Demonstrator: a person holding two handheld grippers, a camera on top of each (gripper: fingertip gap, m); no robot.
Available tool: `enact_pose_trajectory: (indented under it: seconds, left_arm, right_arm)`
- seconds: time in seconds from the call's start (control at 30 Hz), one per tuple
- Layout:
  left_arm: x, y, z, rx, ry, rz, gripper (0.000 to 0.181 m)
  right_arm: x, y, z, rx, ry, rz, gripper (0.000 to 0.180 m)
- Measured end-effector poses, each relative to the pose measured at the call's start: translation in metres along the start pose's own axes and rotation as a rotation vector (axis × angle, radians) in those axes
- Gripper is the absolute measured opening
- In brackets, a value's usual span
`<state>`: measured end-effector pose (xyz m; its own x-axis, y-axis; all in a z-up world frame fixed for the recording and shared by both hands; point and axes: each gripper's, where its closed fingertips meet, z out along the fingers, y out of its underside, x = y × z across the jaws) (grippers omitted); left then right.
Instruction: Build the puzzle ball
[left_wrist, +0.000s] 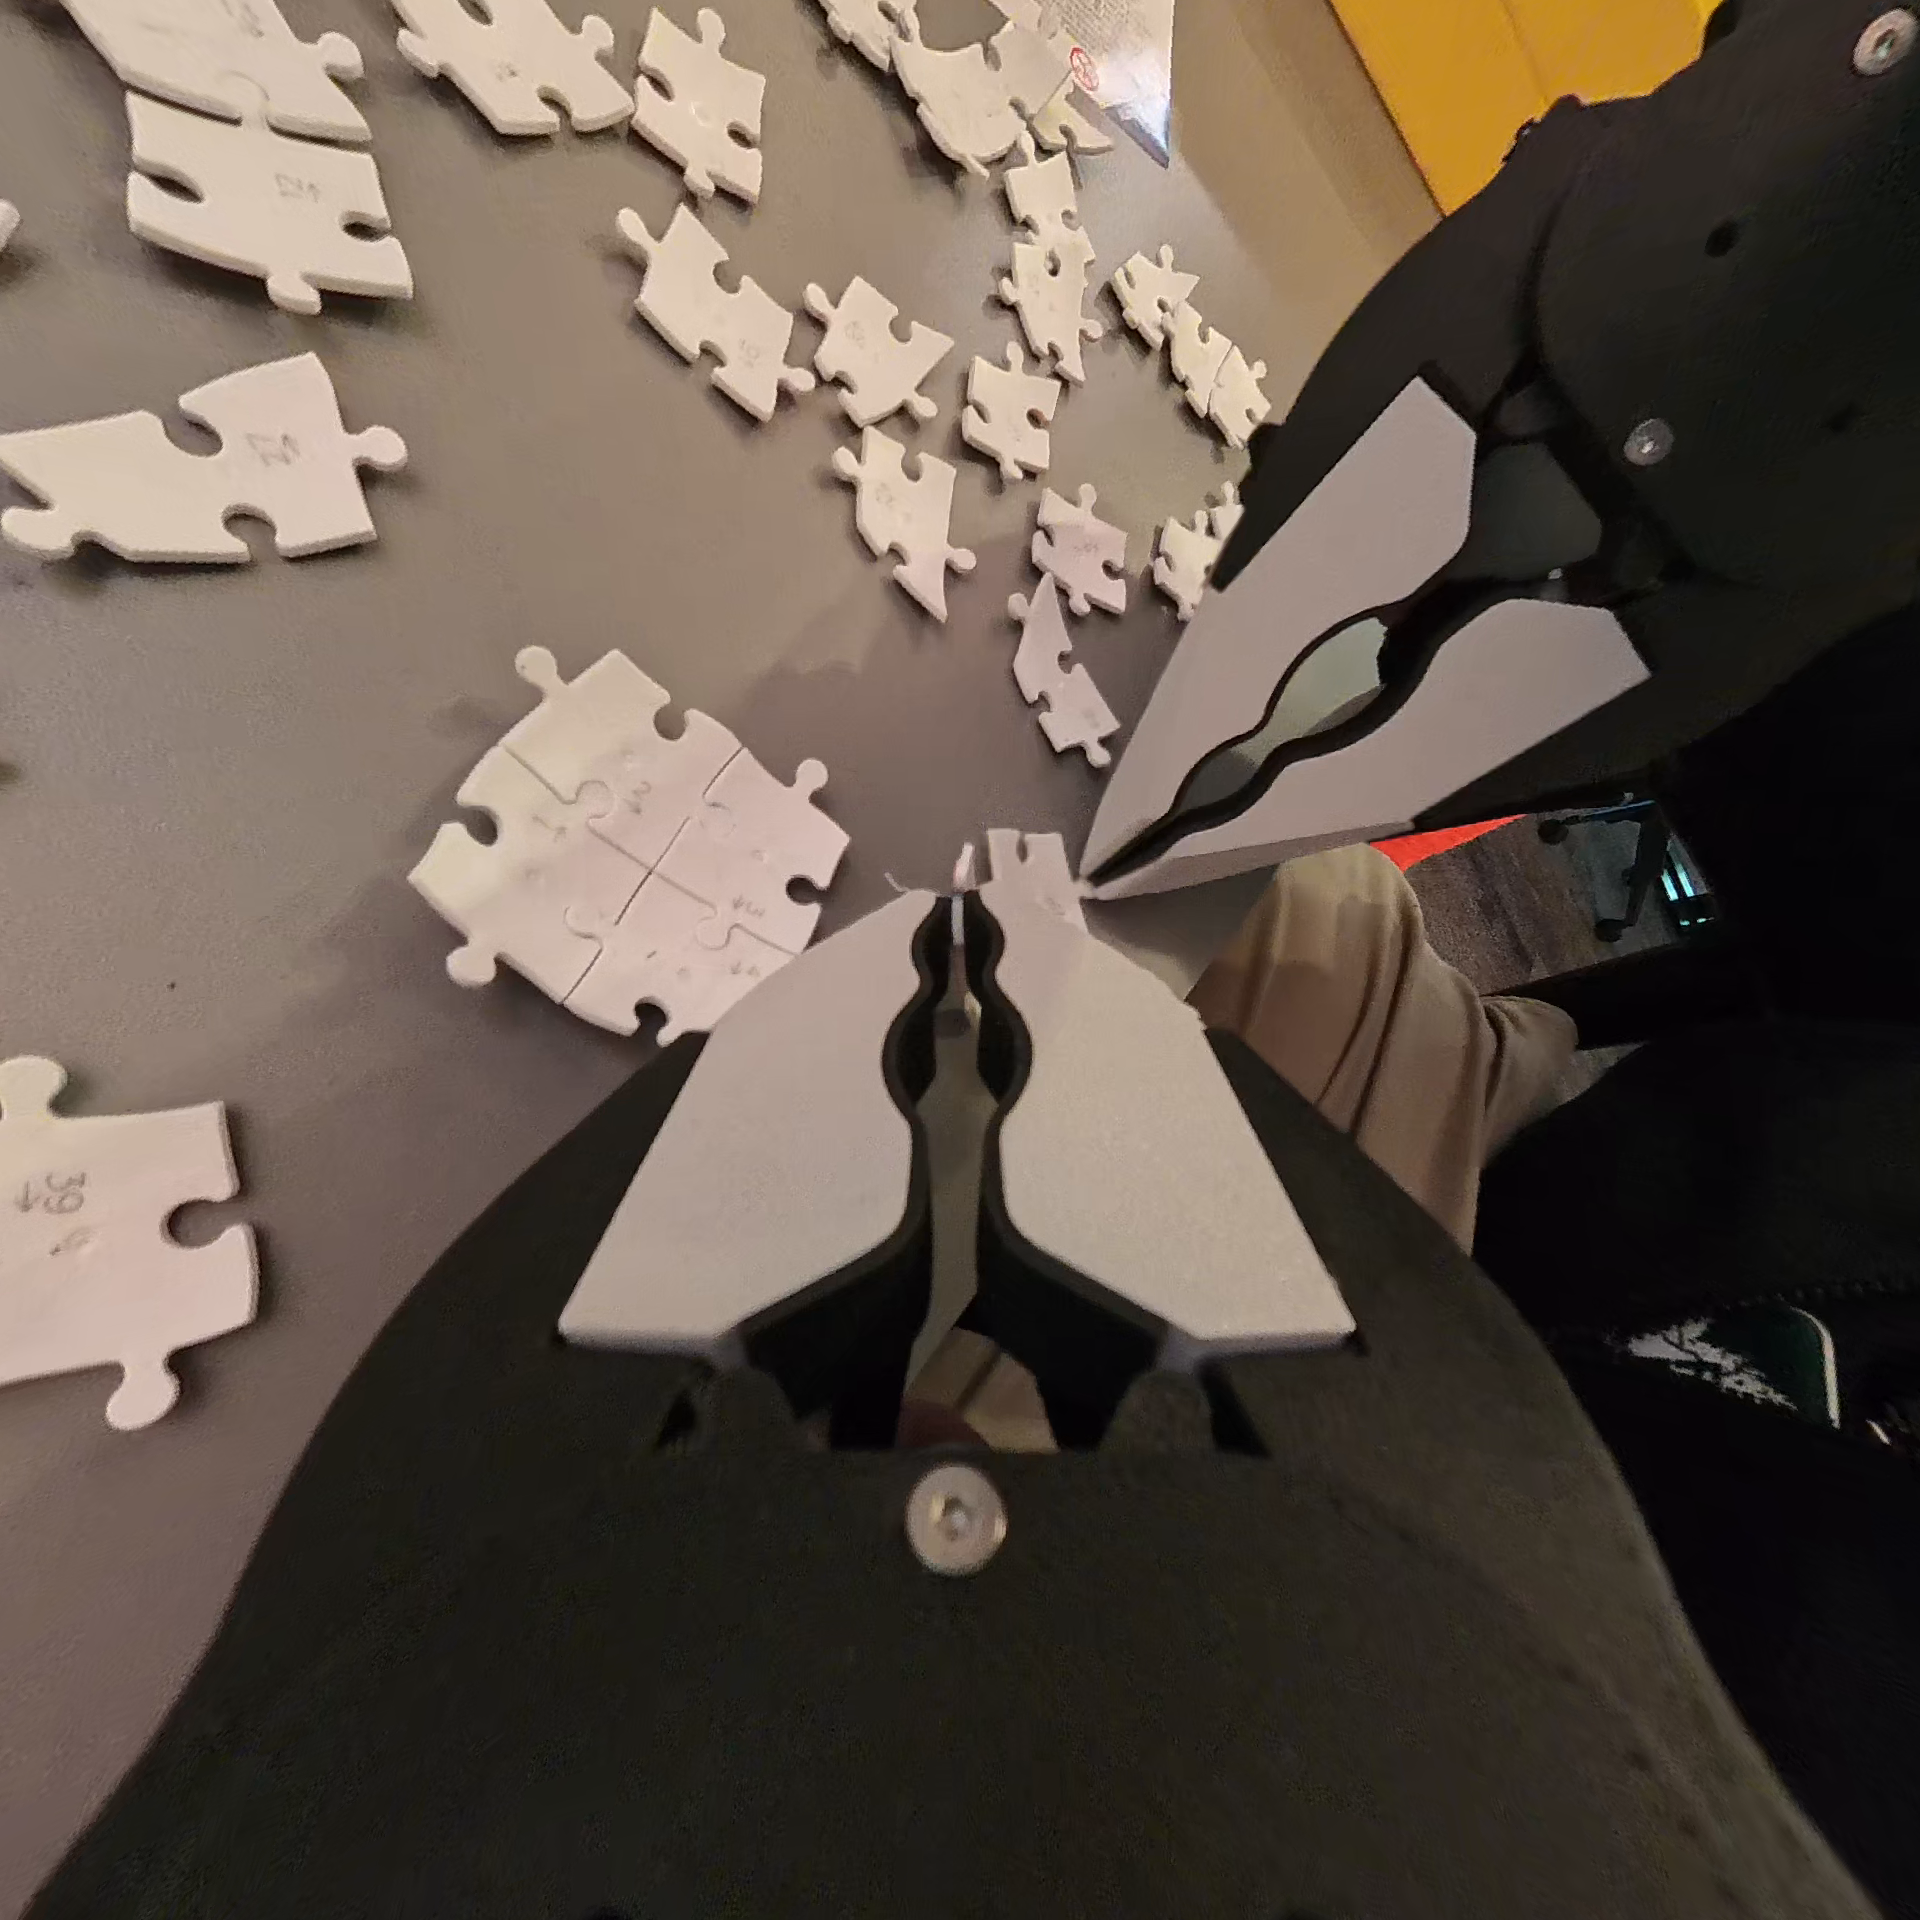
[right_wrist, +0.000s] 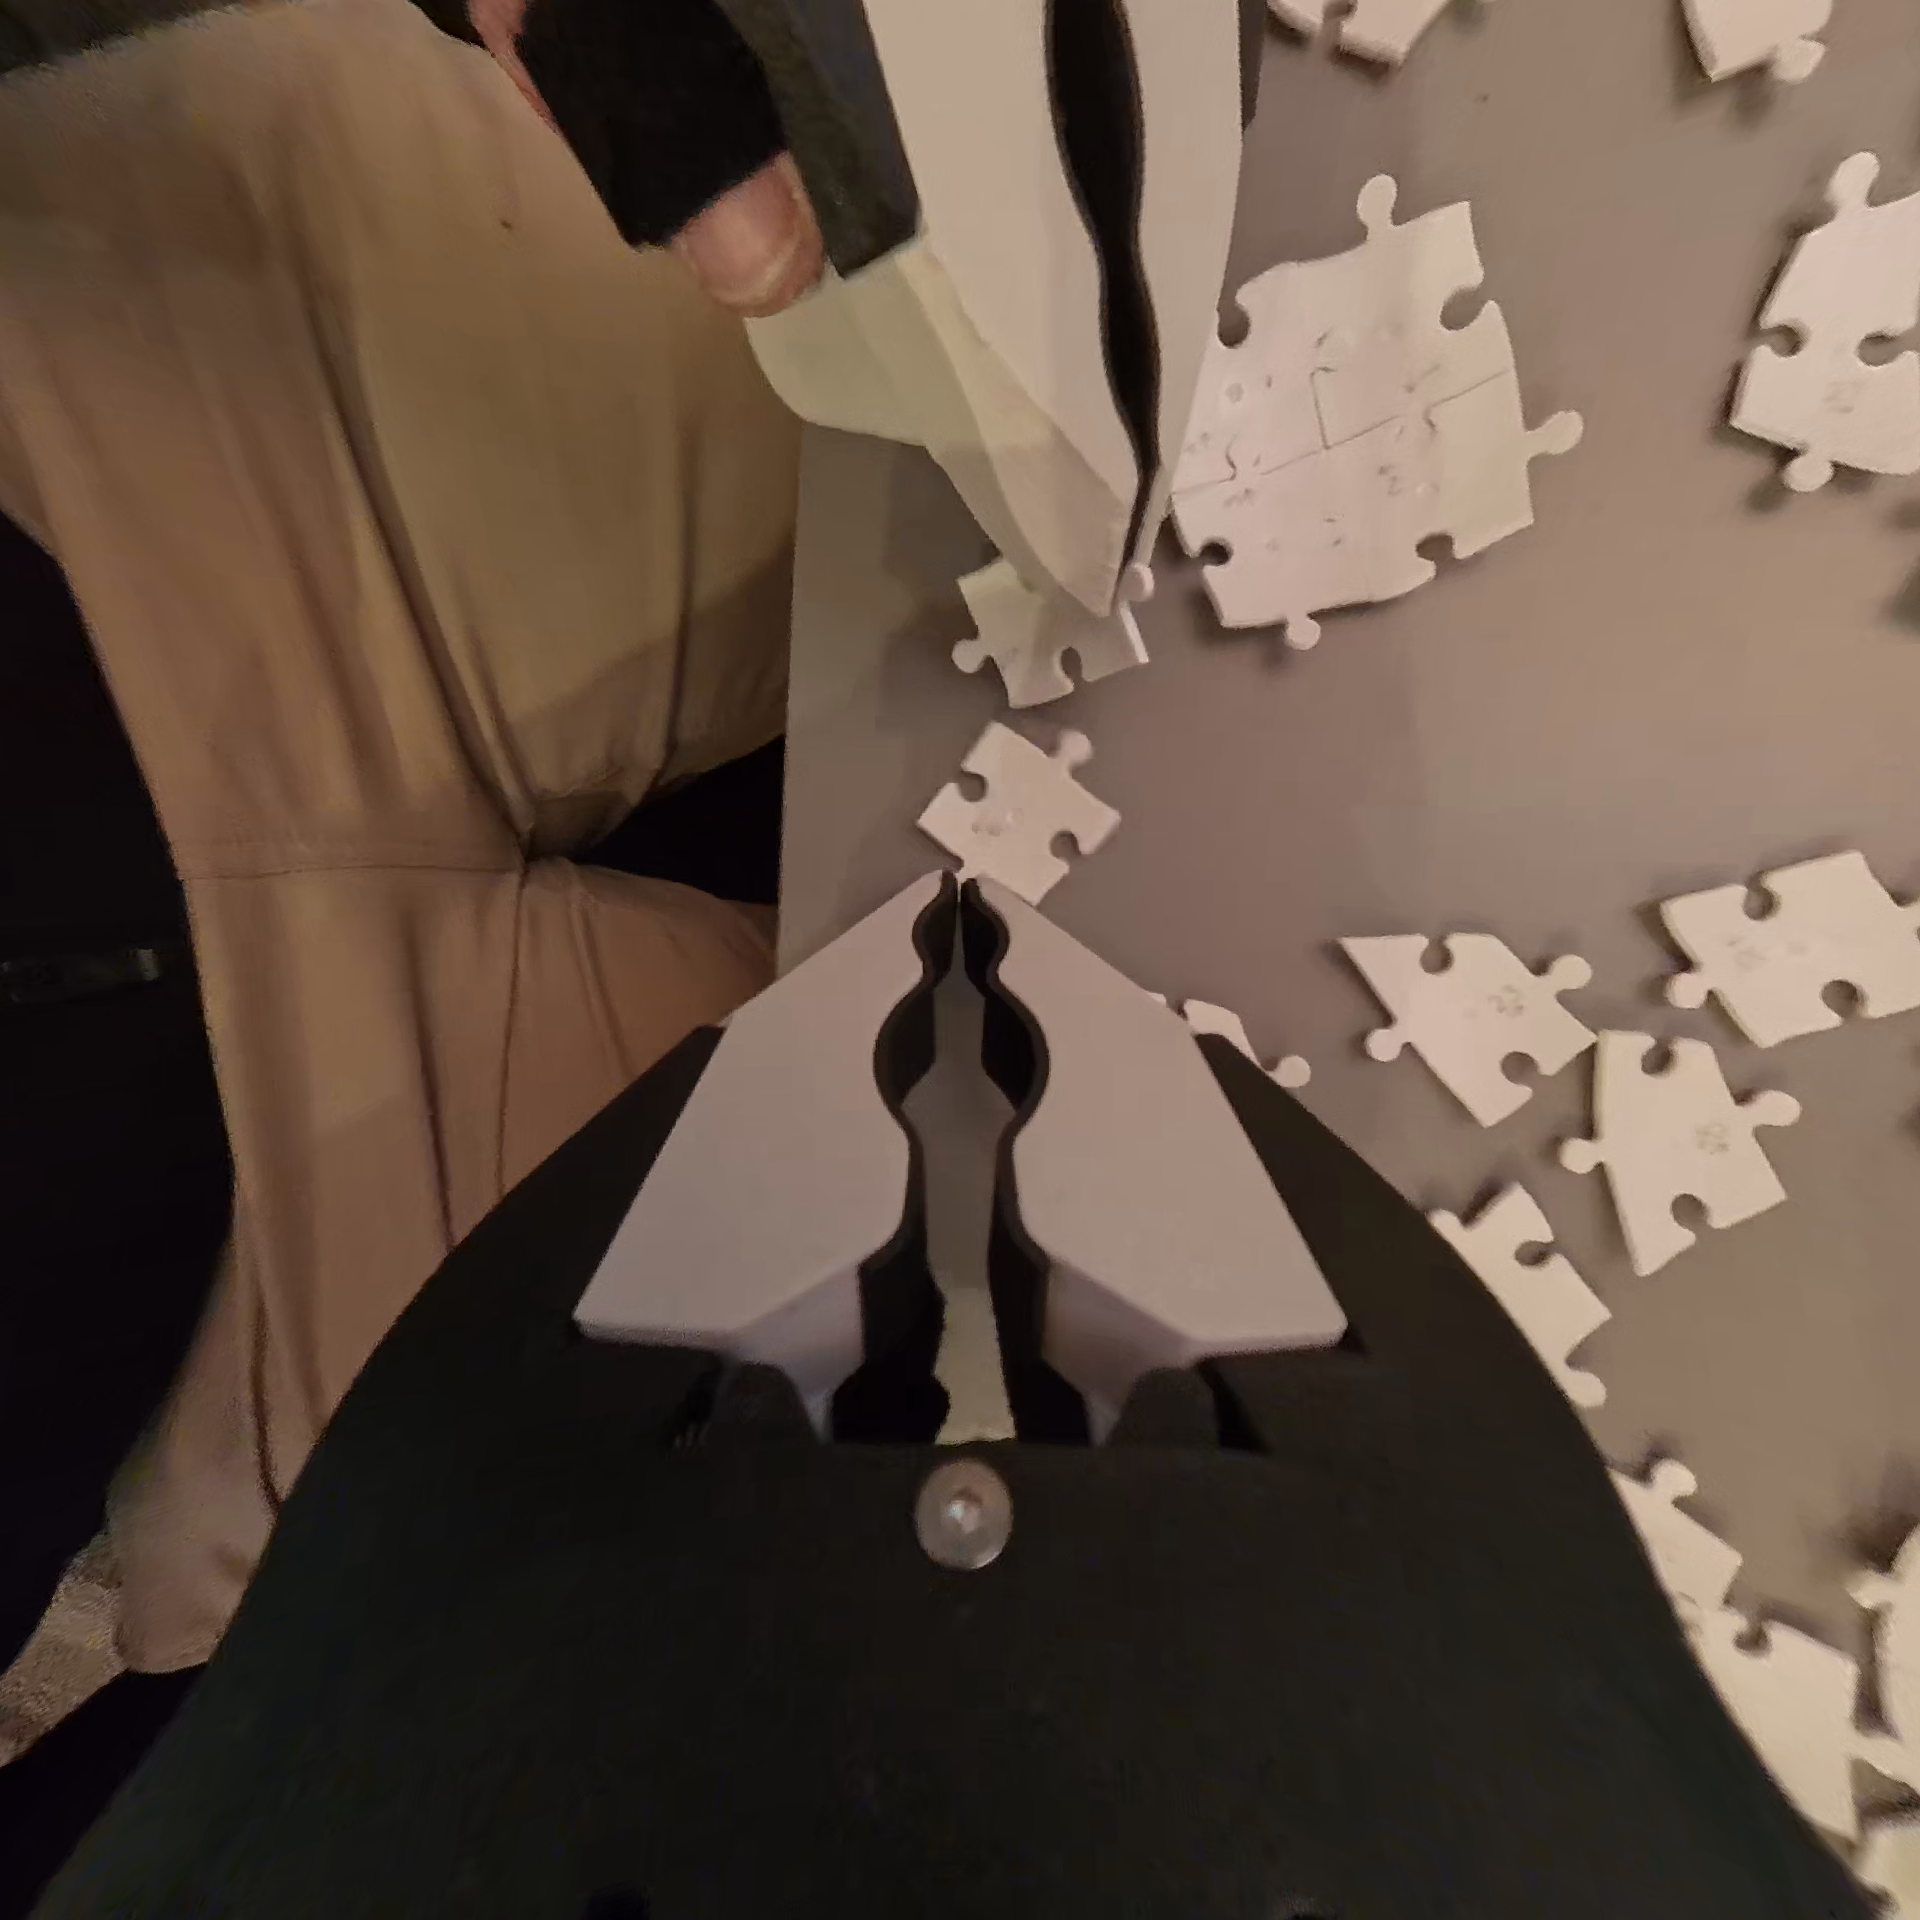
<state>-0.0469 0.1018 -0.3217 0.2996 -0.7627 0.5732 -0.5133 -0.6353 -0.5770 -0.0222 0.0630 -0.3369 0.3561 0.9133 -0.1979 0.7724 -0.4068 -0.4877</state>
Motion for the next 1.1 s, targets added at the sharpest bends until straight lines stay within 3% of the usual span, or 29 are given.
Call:
enact_pose_trajectory:
  seconds: [0.43,1.1]
  left_arm:
    - [-0.004,0.002,-0.004,-0.011,0.001,0.001,0.002]
    - [-0.007,0.005,0.001,-0.029,-0.036,0.031,0.009]
  right_arm:
    - [-0.010,0.000,0.002,-0.004,-0.053,0.000,0.000]
    - [0.011,-0.002,-0.008,0.053,0.015,0.032,0.001]
